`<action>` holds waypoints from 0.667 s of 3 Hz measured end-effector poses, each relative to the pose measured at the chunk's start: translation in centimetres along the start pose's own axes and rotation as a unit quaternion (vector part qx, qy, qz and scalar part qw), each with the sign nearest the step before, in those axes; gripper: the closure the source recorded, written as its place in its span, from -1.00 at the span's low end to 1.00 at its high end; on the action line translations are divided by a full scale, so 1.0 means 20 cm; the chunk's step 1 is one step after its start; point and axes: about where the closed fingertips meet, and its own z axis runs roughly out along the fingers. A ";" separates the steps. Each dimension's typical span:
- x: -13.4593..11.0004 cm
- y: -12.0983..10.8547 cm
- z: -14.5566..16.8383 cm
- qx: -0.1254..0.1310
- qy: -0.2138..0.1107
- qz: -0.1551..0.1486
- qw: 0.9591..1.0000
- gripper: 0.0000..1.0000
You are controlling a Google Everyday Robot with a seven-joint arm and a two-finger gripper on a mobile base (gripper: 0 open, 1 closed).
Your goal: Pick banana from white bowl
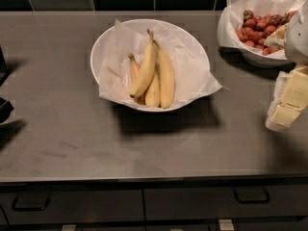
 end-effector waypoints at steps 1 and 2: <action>0.00 0.00 0.00 0.001 -0.001 -0.001 1.000 -1.00; -0.13 -0.04 -0.04 0.007 -0.036 -0.044 0.998 -1.00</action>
Offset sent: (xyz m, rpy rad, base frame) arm 0.0268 0.0572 0.0332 0.1025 -0.0907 0.2629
